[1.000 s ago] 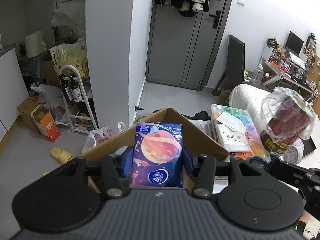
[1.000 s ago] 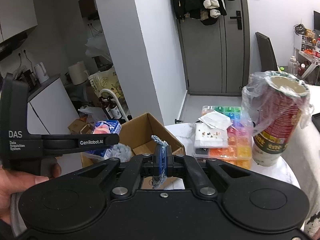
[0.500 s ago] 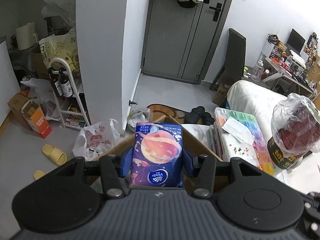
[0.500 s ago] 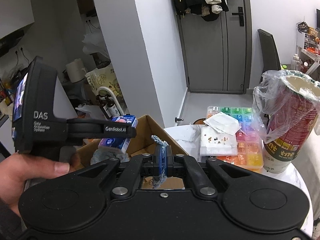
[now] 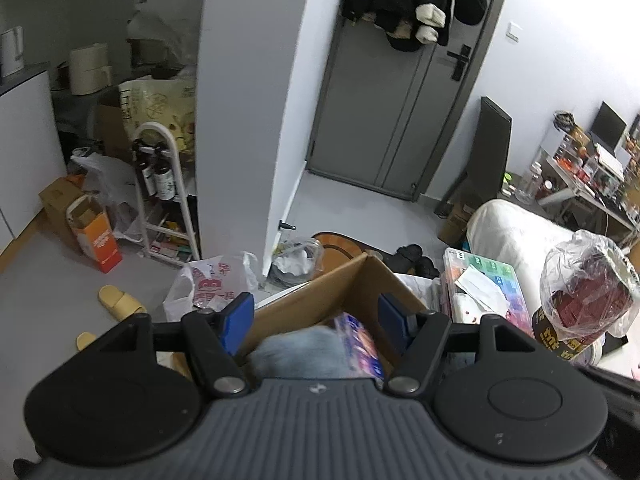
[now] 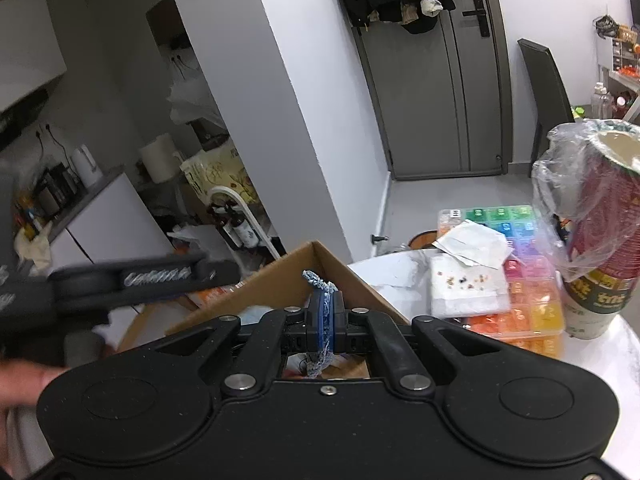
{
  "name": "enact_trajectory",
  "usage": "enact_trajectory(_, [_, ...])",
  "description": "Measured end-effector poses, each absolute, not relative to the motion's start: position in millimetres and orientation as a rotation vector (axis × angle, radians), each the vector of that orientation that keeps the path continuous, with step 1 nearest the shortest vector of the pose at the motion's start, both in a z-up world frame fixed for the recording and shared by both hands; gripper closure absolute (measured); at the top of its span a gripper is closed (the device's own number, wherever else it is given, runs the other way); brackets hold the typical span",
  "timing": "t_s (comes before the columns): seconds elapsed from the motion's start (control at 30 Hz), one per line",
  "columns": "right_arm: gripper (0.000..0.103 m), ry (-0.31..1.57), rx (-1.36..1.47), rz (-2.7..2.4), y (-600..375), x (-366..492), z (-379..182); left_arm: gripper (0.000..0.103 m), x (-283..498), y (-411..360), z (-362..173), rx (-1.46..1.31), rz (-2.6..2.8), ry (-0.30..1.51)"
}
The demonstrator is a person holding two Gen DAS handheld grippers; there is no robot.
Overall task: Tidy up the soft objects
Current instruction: 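Open the left gripper over the box while the right gripper releases the denim plush into it, then move both grippers back over the table toward the white plastic bag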
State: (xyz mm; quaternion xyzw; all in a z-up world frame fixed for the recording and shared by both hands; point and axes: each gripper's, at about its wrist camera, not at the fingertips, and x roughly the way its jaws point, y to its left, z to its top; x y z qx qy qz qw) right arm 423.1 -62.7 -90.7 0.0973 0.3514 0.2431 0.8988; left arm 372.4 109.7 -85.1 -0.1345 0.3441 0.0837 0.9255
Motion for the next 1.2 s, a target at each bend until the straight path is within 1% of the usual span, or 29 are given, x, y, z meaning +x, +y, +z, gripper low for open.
enact_trajectory(0.03, [0.093, 0.724, 0.217, 0.508, -63, 425, -91, 0.036, 368, 110, -84, -0.277, 0.175, 0.702])
enact_trajectory(0.1, [0.065, 0.733, 0.235, 0.501, -65, 426, -92, 0.036, 360, 111, -81, -0.280, 0.180, 0.701])
enact_trajectory(0.13, [0.062, 0.723, 0.240, 0.495, -68, 424, -92, 0.036, 357, 111, -80, -0.281, 0.179, 0.701])
enact_trajectory(0.2, [0.060, 0.717, 0.244, 0.494, -73, 420, -91, 0.033, 351, 110, -78, -0.281, 0.176, 0.702])
enact_trajectory(0.37, [0.060, 0.724, 0.219, 0.482, -88, 408, -90, 0.021, 337, 104, -74, -0.266, 0.165, 0.698])
enact_trajectory(0.53, [0.059, 0.737, 0.207, 0.466, -106, 396, -87, 0.014, 327, 100, -70, -0.262, 0.163, 0.704])
enact_trajectory(0.6, [0.055, 0.739, 0.199, 0.460, -112, 391, -86, 0.013, 323, 96, -68, -0.252, 0.162, 0.711])
enact_trajectory(0.7, [0.053, 0.745, 0.188, 0.456, -122, 383, -83, 0.011, 317, 88, -66, -0.224, 0.165, 0.731])
enact_trajectory(0.73, [0.052, 0.749, 0.185, 0.455, -125, 380, -82, 0.009, 314, 85, -64, -0.218, 0.165, 0.732])
enact_trajectory(0.8, [0.043, 0.755, 0.182, 0.450, -134, 375, -79, 0.004, 309, 79, -62, -0.205, 0.159, 0.729])
enact_trajectory(0.87, [0.039, 0.753, 0.180, 0.446, -142, 370, -76, 0.001, 303, 73, -60, -0.186, 0.158, 0.728])
enact_trajectory(1.0, [0.033, 0.753, 0.188, 0.445, -159, 360, -72, 0.000, 293, 63, -56, -0.179, 0.150, 0.728])
enact_trajectory(1.07, [0.031, 0.751, 0.190, 0.443, -167, 354, -70, 0.000, 287, 58, -54, -0.177, 0.147, 0.725])
enact_trajectory(1.13, [0.028, 0.746, 0.194, 0.445, -174, 350, -68, 0.000, 281, 51, -52, -0.171, 0.136, 0.719])
enact_trajectory(1.2, [0.022, 0.739, 0.198, 0.452, -181, 345, -65, 0.000, 275, 44, -49, -0.161, 0.128, 0.716])
